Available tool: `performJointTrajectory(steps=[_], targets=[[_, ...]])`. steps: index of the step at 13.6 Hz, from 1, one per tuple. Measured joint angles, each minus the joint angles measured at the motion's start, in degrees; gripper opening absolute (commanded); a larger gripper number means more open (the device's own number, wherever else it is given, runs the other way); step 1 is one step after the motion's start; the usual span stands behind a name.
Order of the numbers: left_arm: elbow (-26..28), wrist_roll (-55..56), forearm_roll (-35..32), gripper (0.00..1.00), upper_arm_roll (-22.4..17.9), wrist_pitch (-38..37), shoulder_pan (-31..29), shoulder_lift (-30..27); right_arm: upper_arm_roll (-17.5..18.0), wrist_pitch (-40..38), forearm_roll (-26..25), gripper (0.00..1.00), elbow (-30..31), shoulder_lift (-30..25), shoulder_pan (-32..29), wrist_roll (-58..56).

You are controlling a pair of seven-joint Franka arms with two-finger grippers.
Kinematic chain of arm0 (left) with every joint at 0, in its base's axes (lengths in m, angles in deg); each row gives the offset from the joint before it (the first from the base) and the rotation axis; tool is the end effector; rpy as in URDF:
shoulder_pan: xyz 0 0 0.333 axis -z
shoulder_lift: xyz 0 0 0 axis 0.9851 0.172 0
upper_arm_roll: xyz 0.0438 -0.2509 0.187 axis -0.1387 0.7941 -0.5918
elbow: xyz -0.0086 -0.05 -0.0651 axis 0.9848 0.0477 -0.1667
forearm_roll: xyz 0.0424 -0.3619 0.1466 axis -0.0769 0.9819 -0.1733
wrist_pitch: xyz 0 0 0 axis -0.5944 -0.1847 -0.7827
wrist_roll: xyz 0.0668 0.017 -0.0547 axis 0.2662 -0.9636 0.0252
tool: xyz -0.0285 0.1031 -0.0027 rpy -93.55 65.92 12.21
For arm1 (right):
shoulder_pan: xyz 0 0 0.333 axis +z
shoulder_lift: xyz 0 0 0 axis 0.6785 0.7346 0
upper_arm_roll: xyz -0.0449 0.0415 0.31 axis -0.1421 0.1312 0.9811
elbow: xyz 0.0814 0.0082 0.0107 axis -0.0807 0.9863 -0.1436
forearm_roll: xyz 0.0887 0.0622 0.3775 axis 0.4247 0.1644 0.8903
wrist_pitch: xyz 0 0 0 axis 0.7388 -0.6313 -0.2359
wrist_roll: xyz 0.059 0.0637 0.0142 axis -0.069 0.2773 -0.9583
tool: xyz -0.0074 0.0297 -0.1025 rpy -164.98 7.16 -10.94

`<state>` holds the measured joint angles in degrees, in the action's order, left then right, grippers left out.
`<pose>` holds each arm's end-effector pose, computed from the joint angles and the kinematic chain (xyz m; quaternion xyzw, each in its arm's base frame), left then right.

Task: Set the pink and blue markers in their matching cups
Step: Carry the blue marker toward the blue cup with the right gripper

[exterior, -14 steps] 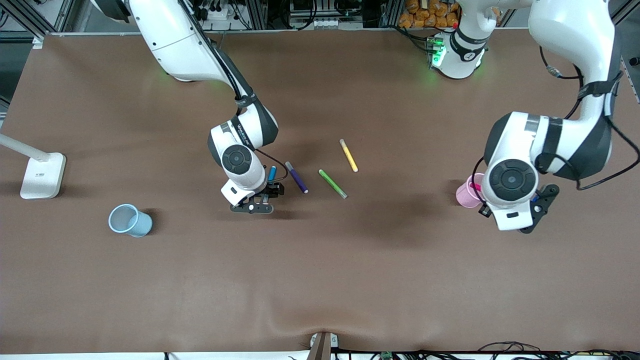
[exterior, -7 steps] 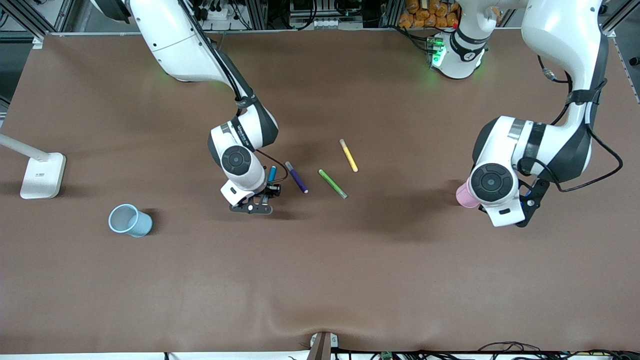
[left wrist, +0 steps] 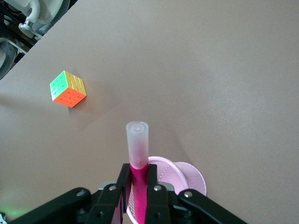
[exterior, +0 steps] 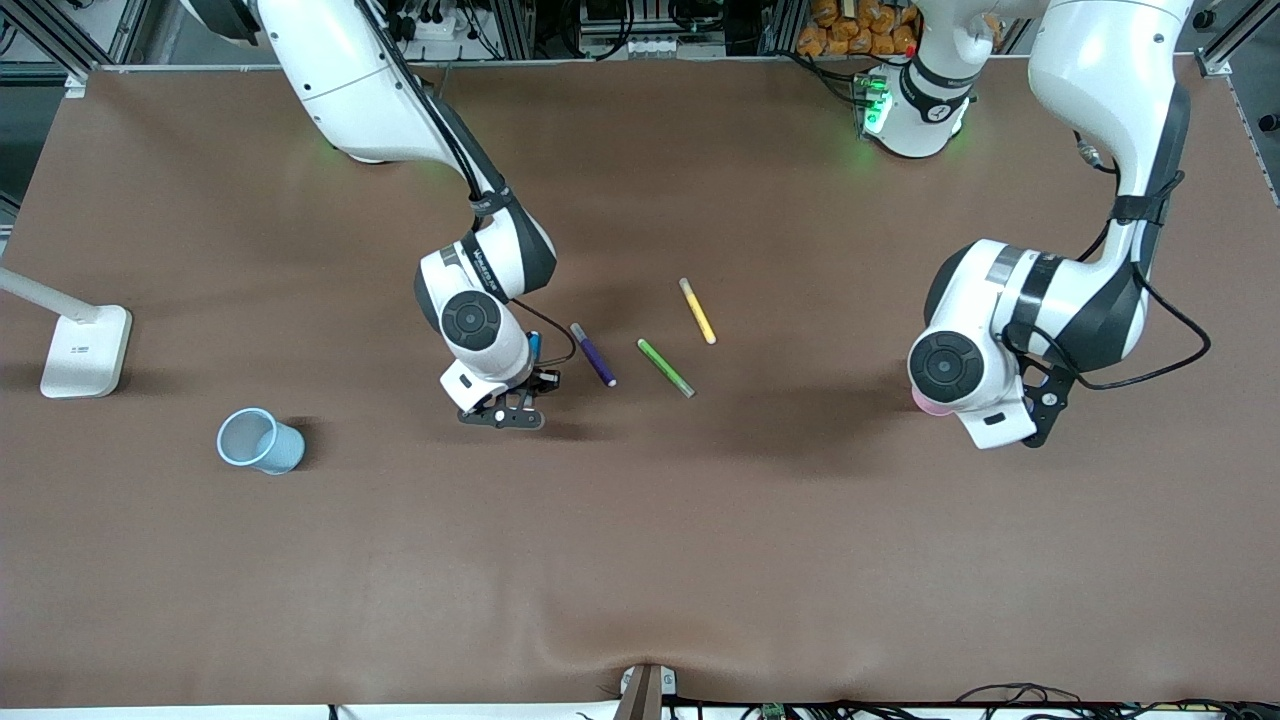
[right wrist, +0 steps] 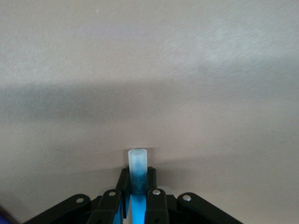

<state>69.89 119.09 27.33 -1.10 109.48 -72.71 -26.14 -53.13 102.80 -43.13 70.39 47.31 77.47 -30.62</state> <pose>0.6083 -0.1296 0.3054 -0.8126 -0.4786 -0.0646 0.3263 0.5578 0.3217 0.1872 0.9988 -0.0344 -0.0337 0.0067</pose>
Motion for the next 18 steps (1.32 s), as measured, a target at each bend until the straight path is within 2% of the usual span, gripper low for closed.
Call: performJointTrajectory(steps=[6, 10, 13, 17, 18], targets=[[2.47, 5.8, -3.3, 0.0, 0.04, 0.0, 0.23, 0.15, -0.66, -10.9, 0.0, 0.0, -5.19, -4.64, -7.27, -15.24], [2.6, 6.54, -3.35, 0.0, 0.06, 0.07, 0.56, 1.35, -0.7, -20.76, 0.0, 0.0, -13.58, -5.15, -12.93, -26.57], [2.34, 6.78, -3.38, 0.0, 0.08, 0.27, 0.71, 2.01, -0.69, -22.15, 2.33, 0.0, -16.58, -5.95, -15.73, -33.34], [1.49, 6.98, -3.39, 0.12, 0.09, 0.5, 0.96, 3.32, -0.74, -22.37, 4.14, 0.0, -17.77, -10.13, -18.69, -44.54], [1.16, 7.23, -3.39, 0.22, 0.1, 0.59, 1.01, 3.78, -0.76, -22.63, 4.16, 0.0, -17.77, -11.55, -19.57, -47.46]])
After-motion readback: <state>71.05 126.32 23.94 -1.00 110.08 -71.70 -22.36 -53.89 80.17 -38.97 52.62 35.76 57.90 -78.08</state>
